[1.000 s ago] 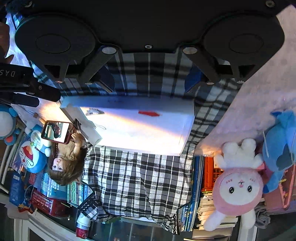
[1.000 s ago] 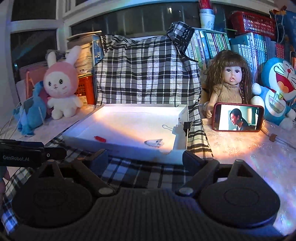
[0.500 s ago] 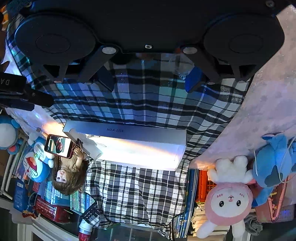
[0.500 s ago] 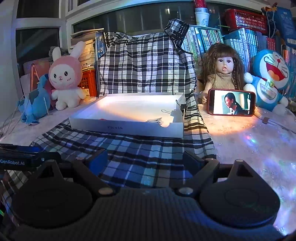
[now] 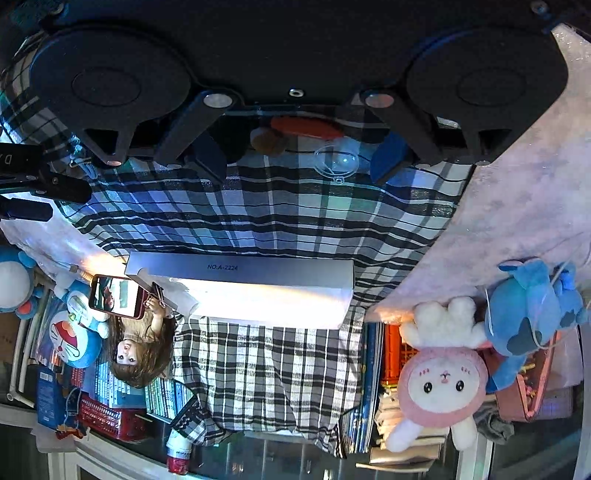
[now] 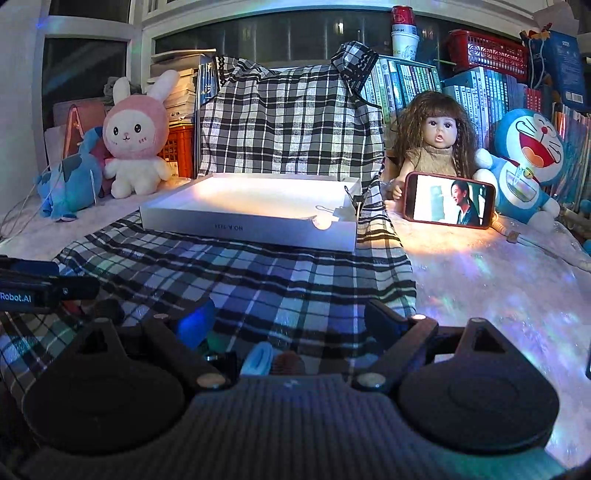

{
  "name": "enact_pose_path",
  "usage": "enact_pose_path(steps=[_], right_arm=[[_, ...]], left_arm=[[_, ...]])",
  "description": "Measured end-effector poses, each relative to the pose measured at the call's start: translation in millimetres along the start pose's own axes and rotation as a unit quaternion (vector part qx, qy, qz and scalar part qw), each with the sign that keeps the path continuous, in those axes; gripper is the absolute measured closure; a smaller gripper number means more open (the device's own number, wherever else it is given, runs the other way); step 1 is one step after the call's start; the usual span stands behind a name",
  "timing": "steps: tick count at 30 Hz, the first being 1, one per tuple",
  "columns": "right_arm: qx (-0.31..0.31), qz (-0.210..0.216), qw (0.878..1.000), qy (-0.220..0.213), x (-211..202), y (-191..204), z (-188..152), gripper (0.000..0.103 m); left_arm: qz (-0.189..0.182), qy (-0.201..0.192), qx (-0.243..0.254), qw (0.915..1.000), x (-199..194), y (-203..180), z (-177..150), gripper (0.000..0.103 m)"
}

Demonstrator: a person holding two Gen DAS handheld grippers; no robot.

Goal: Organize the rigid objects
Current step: 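Move both open tools back toward the items on the cloth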

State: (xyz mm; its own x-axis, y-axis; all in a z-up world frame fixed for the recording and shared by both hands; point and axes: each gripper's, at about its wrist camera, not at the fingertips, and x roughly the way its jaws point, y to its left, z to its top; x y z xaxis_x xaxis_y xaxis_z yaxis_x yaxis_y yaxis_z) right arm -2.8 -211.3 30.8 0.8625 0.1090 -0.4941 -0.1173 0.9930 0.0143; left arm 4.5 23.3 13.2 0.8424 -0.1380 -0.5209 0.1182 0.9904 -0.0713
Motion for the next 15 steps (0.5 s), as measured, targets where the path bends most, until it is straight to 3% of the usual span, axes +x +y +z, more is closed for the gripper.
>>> enact_pose_path(steps=[9, 15], right_arm=[[0.009, -0.008, 1.0, 0.004, -9, -4, -13, 0.01], [0.014, -0.005, 1.0, -0.006, -18, -5, -14, 0.01]], left_arm=[[0.008, -0.006, 0.002, 0.9999, -11, 5, -12, 0.02], [0.007, -0.011, 0.007, 0.9999, -20, 5, -17, 0.027]])
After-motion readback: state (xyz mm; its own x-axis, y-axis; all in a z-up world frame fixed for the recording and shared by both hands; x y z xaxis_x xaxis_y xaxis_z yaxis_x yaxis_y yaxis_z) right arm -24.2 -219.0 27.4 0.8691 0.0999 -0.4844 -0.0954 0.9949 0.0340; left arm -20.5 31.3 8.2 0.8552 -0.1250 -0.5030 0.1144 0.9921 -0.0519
